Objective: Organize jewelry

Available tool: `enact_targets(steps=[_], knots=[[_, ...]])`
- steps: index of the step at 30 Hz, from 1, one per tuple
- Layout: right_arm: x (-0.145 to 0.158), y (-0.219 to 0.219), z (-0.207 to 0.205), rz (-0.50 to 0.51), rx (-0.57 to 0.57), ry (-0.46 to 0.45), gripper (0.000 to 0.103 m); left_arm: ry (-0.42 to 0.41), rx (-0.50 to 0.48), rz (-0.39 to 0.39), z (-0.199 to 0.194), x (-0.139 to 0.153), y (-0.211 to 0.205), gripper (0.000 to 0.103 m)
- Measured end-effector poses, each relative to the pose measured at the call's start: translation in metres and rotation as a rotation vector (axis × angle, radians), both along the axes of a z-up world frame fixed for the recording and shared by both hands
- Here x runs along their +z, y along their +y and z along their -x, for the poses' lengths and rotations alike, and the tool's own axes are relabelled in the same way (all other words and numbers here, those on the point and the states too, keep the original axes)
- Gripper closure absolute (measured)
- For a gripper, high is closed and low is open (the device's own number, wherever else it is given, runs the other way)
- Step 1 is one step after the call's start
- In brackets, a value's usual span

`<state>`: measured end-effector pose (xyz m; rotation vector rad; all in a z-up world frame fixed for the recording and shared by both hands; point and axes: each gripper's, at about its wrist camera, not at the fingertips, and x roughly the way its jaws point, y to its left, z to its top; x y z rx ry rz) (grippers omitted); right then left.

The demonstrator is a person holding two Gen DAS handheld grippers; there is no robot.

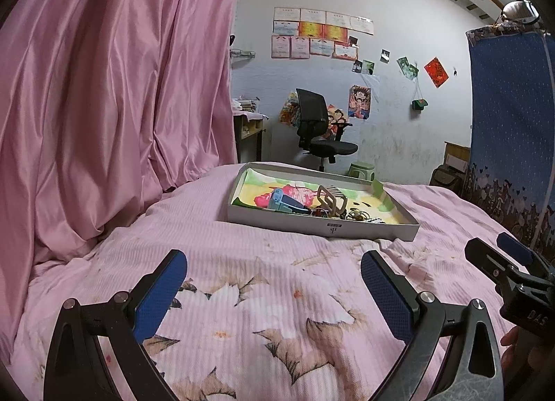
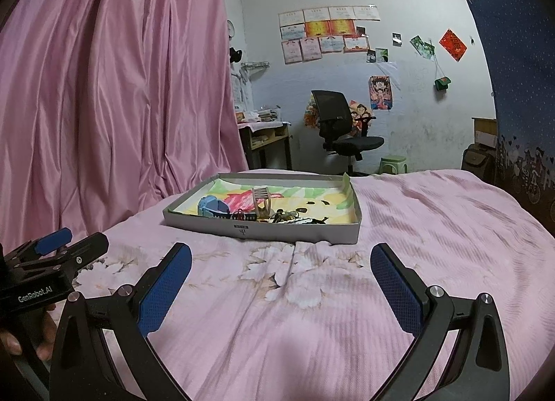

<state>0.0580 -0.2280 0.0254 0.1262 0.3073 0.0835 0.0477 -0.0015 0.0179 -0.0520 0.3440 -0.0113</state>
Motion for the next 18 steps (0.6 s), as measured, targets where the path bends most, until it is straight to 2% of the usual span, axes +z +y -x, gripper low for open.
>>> enact_targets(steps=[18], knots=[[0.0009, 0.0003, -0.0002, 0.000, 0.001, -0.001, 0.001, 0.000, -0.001, -0.002, 0.0015, -0.0004, -0.0011, 0.002]])
